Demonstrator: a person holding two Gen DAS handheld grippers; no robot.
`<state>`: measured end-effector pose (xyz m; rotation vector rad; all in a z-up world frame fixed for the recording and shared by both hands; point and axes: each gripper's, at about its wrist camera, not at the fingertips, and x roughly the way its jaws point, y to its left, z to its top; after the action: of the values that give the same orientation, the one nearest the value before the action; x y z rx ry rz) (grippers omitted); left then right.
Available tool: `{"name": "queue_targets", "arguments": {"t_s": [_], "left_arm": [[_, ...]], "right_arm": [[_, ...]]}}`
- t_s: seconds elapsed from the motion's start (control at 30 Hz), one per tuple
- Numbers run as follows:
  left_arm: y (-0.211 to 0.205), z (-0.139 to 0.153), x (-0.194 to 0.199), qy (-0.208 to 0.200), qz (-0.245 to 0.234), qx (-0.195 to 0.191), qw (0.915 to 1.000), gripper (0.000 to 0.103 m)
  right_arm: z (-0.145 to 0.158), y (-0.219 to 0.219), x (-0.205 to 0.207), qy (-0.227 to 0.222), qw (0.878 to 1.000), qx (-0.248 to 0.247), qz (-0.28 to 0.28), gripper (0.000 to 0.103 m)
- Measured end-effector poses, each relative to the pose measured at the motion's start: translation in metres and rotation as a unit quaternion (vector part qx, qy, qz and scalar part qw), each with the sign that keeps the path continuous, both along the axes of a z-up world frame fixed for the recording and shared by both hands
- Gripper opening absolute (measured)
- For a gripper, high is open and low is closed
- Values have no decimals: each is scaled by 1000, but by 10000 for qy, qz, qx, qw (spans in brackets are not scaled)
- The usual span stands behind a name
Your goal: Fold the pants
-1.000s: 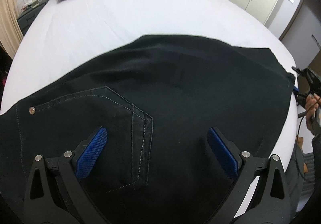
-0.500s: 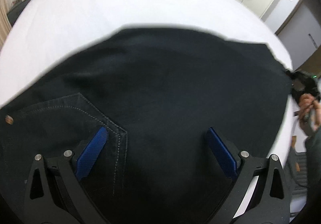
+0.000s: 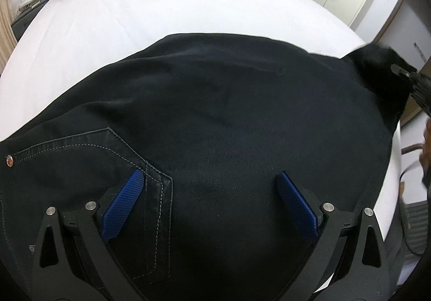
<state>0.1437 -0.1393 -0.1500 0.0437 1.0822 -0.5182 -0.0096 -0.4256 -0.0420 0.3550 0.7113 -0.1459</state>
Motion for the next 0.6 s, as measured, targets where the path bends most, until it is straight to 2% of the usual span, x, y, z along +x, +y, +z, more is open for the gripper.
{"name": "queue_targets", "arguments": {"t_s": [0.03, 0.07, 0.13, 0.2, 0.27, 0.33, 0.4, 0.47, 0.6], "left_arm": [[9, 2, -1, 9, 41, -95, 9999, 100], [9, 6, -1, 34, 116, -234, 9997, 100], [10, 15, -2, 120, 321, -603, 9976, 100], [19, 19, -1, 275, 480, -1007, 9934, 101], [25, 20, 1, 410, 556, -1234, 9900, 101], [29, 20, 4, 612, 667, -1585, 9832, 101], [28, 20, 9, 847, 750, -1945, 9744, 101], [24, 22, 18, 1121, 699, -2395, 9619, 101], [14, 18, 31, 1534, 596, -2748, 9473, 102]], "right_arm": [[1, 41, 5, 104, 9974, -411, 583, 12], [-7, 89, 9, 301, 9882, -862, 1227, 12], [-39, 146, 12, 730, 9701, -1470, 1791, 12], [-67, 165, 17, 1034, 9664, -1536, 1784, 12], [-75, 169, 15, 985, 9698, -1624, 1532, 12], [-71, 169, 13, 915, 9711, -1646, 1466, 12], [-64, 174, 11, 825, 9656, -1957, 1500, 12], [-54, 185, 6, 676, 9598, -2257, 1524, 12], [-32, 213, -5, 352, 9563, -2441, 1573, 12]]}}
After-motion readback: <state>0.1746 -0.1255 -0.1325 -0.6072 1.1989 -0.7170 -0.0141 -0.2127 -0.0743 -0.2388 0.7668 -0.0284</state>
